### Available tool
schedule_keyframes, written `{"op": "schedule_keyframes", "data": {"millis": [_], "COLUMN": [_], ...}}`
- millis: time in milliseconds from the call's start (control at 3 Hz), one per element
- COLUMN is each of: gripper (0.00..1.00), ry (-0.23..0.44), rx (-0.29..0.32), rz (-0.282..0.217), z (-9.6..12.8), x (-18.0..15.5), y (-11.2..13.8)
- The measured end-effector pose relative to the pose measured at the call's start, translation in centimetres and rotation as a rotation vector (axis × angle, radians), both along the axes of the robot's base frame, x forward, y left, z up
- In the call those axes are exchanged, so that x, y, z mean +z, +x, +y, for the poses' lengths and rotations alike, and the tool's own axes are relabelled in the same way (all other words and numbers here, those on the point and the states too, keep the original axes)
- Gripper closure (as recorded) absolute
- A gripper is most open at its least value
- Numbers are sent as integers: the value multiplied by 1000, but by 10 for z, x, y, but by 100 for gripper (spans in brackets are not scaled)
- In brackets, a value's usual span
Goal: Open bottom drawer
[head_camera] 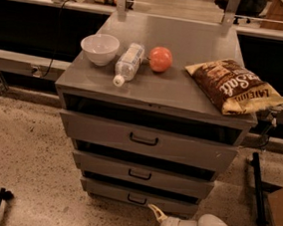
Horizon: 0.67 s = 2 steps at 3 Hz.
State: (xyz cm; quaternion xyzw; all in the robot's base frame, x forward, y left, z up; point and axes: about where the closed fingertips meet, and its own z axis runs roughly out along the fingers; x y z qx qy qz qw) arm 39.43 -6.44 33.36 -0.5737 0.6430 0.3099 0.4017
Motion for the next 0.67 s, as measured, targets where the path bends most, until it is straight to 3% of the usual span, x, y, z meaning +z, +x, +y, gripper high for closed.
{"op": "schedule_keyframes", "data": {"millis": [333, 667], "gripper": [0, 0], "ry": [-150, -216], "rx": [-73, -155], "rz": [-31, -93], "z": [-19, -42], "x": [-33, -49], "y": [27, 51]}}
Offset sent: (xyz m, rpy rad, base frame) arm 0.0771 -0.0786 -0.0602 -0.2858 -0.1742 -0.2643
